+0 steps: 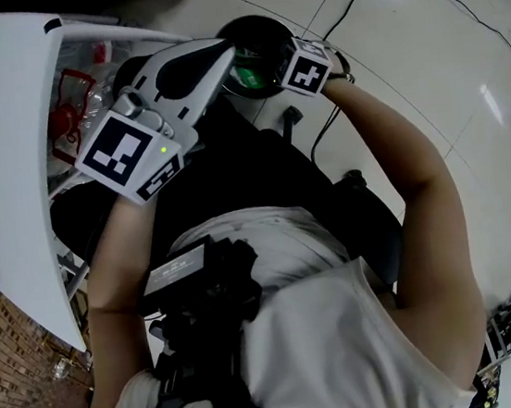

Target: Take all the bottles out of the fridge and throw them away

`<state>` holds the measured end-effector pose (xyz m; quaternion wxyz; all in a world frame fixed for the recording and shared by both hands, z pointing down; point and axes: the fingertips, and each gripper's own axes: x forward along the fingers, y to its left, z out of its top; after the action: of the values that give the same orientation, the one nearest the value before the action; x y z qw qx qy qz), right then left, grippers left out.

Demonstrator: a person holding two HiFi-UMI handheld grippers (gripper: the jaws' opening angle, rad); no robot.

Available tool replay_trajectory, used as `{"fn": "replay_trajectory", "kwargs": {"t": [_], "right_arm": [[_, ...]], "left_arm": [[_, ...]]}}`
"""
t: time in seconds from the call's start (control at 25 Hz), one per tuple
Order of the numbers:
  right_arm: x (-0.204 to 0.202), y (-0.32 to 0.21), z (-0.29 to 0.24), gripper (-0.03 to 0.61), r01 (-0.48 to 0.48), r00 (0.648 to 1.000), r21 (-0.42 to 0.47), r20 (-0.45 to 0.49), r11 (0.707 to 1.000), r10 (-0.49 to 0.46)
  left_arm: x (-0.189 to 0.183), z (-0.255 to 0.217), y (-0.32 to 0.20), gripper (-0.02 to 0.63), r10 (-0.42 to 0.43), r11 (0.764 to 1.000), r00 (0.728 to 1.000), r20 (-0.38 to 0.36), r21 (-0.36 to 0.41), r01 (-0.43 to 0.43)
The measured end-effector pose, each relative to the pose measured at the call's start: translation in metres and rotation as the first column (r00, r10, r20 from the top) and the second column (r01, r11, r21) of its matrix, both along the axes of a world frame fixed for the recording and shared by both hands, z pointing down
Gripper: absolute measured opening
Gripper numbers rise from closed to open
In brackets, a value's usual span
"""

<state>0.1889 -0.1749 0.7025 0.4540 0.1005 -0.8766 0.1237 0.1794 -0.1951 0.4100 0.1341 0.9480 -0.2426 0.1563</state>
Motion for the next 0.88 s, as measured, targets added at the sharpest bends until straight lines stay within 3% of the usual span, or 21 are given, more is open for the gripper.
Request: {"fn": "replay_trajectory", "kwargs": {"t": [0.28, 0.52, 0.64, 0.88], "right_arm": [[-0.017, -0.011, 0.060, 0.003, 0.067, 0.984, -0.093, -0.159, 0.993, -0.081], [-0.017, -0.001, 0.085, 0.015, 0.071, 0.964, -0.204, -0.237, 0.976, -0.120], [-0.015, 0.001, 0.088, 0.058, 0.067, 0.963, -0.208, -0.242, 0.976, -0.118], [-0.010, -0.005, 0.081, 0.063, 0.032, 0.974, -0.174, -0.215, 0.984, -0.070]], "left_arm": [[-0.001, 0.005, -0.008, 0.014, 0.000, 1.000, 1.000, 0.010, -0.029, 0.000], [-0.013, 0.011, -0.010, 0.014, -0.031, 0.997, 1.000, 0.007, -0.067, 0.031], [-0.014, 0.011, -0.010, 0.014, -0.029, 0.997, 1.000, 0.001, -0.067, 0.029], [-0.014, 0.012, -0.007, 0.014, -0.025, 0.997, 1.000, 0.001, -0.069, 0.025]]}}
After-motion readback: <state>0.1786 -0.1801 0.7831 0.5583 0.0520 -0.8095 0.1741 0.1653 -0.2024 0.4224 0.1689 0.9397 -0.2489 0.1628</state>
